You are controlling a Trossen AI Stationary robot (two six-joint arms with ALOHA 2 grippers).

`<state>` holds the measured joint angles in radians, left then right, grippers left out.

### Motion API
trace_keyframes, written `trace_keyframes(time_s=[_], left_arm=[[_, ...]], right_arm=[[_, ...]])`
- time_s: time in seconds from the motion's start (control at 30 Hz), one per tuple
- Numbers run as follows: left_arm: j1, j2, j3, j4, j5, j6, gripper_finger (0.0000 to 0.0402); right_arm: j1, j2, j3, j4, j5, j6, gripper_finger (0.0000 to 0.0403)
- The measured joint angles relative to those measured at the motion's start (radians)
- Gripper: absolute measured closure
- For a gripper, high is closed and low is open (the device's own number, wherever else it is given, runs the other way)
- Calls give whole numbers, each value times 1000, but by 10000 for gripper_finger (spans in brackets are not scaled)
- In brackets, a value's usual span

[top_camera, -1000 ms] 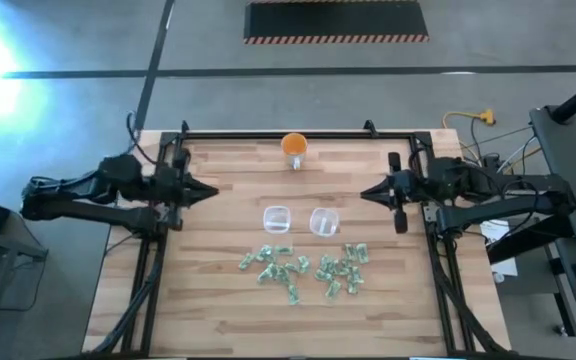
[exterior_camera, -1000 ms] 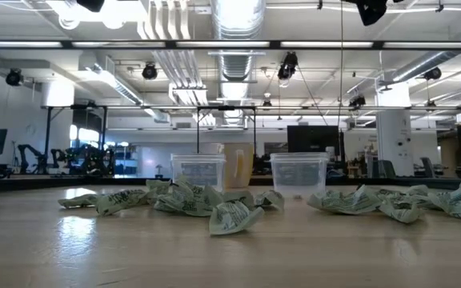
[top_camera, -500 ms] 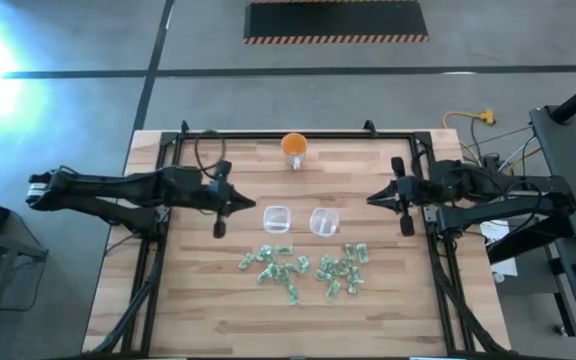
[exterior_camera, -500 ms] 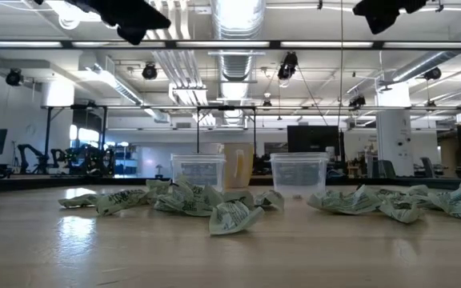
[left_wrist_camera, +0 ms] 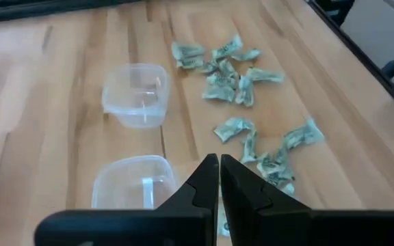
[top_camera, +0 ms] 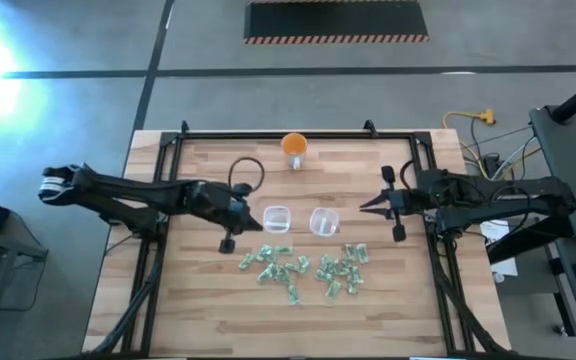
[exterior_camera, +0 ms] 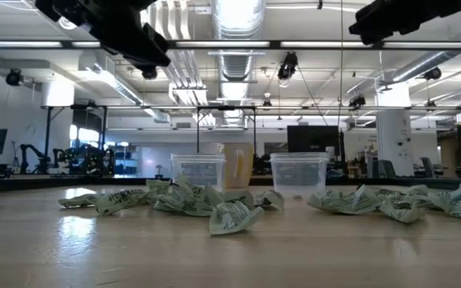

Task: Pick and place Stevia / Truvia into bins
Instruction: Put the green stevia packet into the left transparent container

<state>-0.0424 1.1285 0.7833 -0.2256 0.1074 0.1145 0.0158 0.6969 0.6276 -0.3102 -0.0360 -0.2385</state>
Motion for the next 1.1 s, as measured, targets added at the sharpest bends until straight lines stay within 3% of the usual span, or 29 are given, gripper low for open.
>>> trace_keyframes(time_s=[0.4,0.6,0.77,1.1], left_arm=[[0,115,4,7,13,-34,402],[-18,104,4,13,23,-52,402],[-21,88,2,66,163,-53,402],[-20,70,2,116,168,-58,402]], right_arm=[[55,-1,-70,109,-99,27,380],[89,-2,-71,115,-96,14,380],[96,-2,-70,137,-95,-2,380],[96,-2,-69,170,-95,-54,380]])
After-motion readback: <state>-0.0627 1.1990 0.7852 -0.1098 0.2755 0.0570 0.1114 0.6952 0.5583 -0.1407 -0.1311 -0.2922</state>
